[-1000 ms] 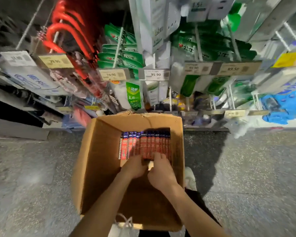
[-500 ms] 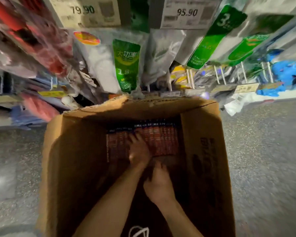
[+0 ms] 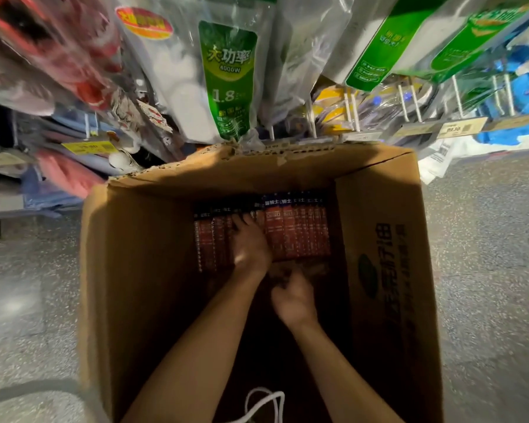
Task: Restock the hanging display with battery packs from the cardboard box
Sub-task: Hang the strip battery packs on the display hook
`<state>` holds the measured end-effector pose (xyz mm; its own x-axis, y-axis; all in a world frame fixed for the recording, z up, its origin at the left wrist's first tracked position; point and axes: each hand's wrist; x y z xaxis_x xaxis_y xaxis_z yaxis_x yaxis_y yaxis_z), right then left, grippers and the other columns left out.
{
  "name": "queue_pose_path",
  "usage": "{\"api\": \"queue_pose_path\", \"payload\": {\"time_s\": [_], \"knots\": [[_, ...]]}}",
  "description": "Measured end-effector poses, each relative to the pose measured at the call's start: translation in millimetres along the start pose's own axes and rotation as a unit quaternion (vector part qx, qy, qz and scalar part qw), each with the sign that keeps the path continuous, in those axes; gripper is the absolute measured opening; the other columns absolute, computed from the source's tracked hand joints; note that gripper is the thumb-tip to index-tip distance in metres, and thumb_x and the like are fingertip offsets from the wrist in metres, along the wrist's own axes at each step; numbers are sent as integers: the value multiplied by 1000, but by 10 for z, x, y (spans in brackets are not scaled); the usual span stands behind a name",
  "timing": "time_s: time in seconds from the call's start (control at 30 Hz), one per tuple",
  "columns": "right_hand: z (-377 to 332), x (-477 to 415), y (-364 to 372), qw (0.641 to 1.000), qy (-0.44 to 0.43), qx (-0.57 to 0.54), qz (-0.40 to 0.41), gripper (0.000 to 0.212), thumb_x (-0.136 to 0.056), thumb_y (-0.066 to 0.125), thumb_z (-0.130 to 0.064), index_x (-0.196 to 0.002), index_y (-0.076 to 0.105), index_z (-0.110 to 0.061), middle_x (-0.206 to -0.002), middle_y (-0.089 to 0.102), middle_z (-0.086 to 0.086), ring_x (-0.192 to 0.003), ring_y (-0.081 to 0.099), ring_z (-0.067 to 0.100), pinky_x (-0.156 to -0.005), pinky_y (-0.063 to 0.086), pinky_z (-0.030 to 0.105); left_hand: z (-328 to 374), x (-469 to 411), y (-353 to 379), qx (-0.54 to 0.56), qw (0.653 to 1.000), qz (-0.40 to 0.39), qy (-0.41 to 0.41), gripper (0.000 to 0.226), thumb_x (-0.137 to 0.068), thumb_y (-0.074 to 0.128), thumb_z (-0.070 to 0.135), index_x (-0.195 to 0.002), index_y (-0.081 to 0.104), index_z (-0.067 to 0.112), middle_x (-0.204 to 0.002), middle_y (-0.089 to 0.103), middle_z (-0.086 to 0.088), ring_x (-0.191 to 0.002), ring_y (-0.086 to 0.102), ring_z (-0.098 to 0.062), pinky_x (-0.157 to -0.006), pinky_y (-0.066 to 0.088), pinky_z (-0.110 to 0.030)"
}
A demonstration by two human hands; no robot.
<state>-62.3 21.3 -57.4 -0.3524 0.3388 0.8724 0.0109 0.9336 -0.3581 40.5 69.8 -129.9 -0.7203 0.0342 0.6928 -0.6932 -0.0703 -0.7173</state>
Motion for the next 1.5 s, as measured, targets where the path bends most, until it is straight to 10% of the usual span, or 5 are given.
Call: {"api": "queue_pose_path", "payload": {"time_s": [0.4, 0.8, 1.03, 1.23, 1.5], "knots": [[1, 90, -108, 994, 11, -103, 30, 36, -94, 56, -7, -126, 61, -21, -117, 66, 1, -117, 60, 22, -99, 42, 25, -127, 180, -94, 270, 960, -21, -65, 57, -93, 67, 20, -145, 44, 10, -134, 62, -16, -122, 60, -33, -99, 50, -35], [-574, 984, -655, 950, -299, -70, -59, 60, -82, 72, -3, -119, 44, -41, -116, 66, -13, -103, 65, -7, -86, 51, 14, -240, 1497, -1290, 527, 846, 41, 68, 43, -73, 90, 12, -106, 66, 26, -97, 75, 7, -91, 71, -9, -78, 55, -23], [-675, 1777, -1231, 923, -355, -145, 27, 53, -75, 74, -14, -118, 49, -32, -101, 70, -4, -92, 70, 4, -84, 60, 39, 159, 2469, -1890, 629, 760, 58, 155, 41, -80, 83, 20, -118, 68, 16, -103, 79, -1, -95, 75, -15, -79, 61, -27], [-627, 2316, -1927, 879, -415, -197, 127, 48, -71, 73, -12, -111, 52, -28, -89, 70, 1, -75, 67, 11, -72, 57, 41, 657, 3111, -2243, 599, 761, 132, 213, 20, -90, 75, 11, -98, 65, 26, -87, 72, 13, -74, 67, 7, -64, 47, -6], [-456, 2999, -2855, 813, -501, -260, 143, 44, -68, 78, -20, -105, 53, -23, -80, 71, -7, -69, 66, 10, -69, 58, 42, 1336, 3895, -2499, 654, 697, 149, 254, 22, -91, 72, 9, -111, 65, 12, -93, 74, -10, -79, 69, -26, -70, 56, -37]]}}
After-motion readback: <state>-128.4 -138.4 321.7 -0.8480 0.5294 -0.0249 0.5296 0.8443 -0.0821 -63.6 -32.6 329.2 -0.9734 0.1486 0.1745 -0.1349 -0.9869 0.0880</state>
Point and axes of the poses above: each hand's wrist, its own x-axis away from the middle knuckle, its own y-axis out of the palm, z = x × y
